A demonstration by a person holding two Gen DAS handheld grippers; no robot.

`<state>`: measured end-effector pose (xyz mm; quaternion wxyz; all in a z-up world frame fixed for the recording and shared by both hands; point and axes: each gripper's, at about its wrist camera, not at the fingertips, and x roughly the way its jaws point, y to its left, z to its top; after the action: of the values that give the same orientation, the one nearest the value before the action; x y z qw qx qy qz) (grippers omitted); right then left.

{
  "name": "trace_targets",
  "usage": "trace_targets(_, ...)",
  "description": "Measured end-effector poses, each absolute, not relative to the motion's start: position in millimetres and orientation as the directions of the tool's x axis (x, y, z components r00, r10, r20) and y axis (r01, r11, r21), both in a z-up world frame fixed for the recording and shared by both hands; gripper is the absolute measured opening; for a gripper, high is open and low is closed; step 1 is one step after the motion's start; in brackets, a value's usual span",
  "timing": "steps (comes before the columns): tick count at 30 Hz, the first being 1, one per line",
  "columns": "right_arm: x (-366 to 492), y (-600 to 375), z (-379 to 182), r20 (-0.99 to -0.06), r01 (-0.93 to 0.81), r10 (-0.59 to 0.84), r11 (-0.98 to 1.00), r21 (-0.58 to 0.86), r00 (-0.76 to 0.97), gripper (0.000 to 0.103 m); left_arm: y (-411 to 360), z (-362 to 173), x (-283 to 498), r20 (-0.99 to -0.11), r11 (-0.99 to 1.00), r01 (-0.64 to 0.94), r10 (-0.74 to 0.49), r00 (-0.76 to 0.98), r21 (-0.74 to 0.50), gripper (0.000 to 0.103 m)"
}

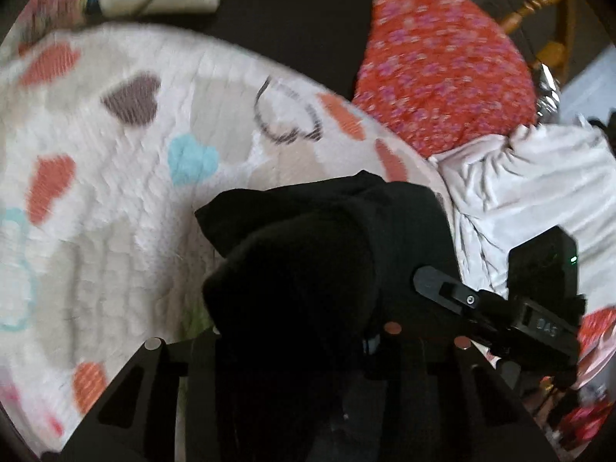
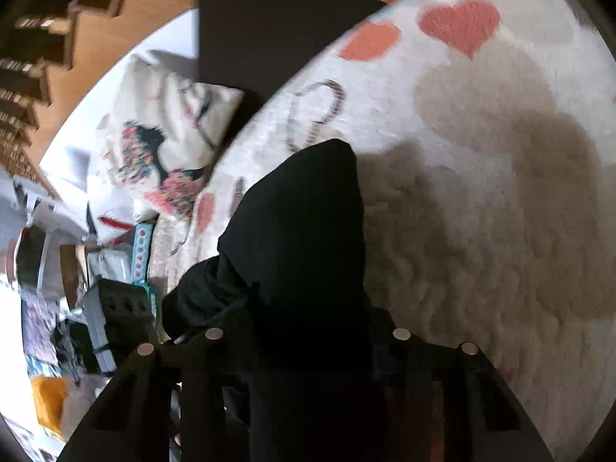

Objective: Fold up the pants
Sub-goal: 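Lift the folded black pants bundle with both grippers off the bedspread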

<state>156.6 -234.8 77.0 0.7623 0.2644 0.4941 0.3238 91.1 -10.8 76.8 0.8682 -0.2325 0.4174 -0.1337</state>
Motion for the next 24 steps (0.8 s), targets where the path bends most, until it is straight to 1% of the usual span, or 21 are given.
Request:
trace_targets(4,116,-235,124,-0.528,-0.307,0.774,0.627,0.716,0.349,0.046,-10,123,46,-0.621,0.868,0.052,-0.394,0.677,-0.494,0.036)
trace_targets(10,56,-241,188,-0.391,-0.393,0.831,0.539,0.745,0.397,0.046,-14,195,-23,-0.524,0.891,0.085,-0.337,0.782,-0.446,0.036)
trace_targets(14,19,-239,231,-0.306,-0.465,0.855,0.491,0.737,0.418,0.046,-22,236,-62,-0.483,0.927,0.081,-0.263,0.835,-0.366,0.036)
trace_targets(18,-14,-233,265,-0.257,-0.536,0.861,0.481,0.693,0.440,0.046,-31,270,-104,-0.433,0.967,0.043,-0.152,0.889,-0.251,0.036)
trace_targets(24,-58,-219,304,-0.217,-0.623,0.862,0.485,0.613,0.458,0.046,-32,299,-153,-0.365,0.984,-0.011,-0.055,0.929,-0.176,0.036)
